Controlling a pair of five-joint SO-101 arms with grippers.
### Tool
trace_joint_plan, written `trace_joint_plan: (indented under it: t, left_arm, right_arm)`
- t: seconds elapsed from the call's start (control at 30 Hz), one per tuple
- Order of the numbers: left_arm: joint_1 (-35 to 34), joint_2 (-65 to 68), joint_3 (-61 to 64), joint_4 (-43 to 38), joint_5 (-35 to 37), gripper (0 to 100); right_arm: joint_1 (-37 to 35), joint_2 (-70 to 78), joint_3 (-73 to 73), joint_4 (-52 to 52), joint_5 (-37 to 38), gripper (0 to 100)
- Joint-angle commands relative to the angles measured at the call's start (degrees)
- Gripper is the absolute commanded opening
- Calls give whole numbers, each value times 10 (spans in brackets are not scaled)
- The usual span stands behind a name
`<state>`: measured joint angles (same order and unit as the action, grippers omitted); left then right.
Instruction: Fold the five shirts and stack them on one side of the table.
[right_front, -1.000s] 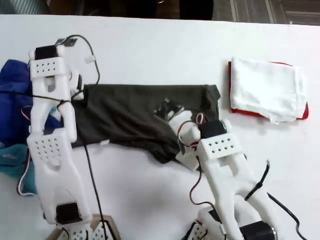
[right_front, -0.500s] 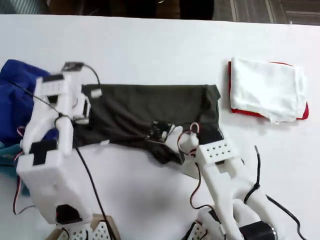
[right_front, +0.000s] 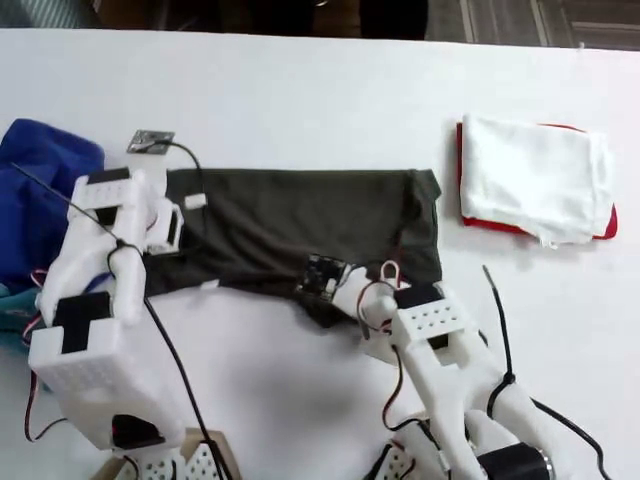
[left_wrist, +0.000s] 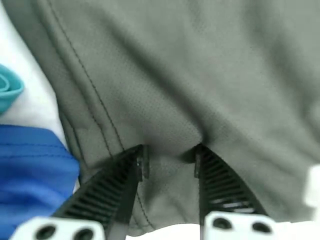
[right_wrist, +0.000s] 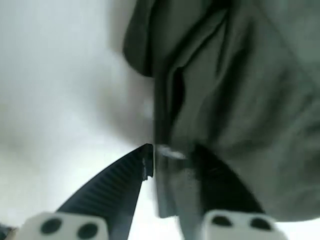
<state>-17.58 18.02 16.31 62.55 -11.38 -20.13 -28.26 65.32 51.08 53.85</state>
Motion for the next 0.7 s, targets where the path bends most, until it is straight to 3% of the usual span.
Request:
trace_joint_plan:
  t: [0.0,0.33,0.43,0.67]
  left_arm:
    - [9,1,7,-4,-5,172]
    - [8,1,11,-4,-5,172]
    - [8,1,11,-4,-5,172]
    - [8,2,12,-4,-4,172]
  right_arm:
    - [7,-18,1,-25,4,36]
    - [80,-20,-33,-48,7,19]
    - [99,-20,-71,-40,39,19]
    - [104,-18,-162,-51,53,19]
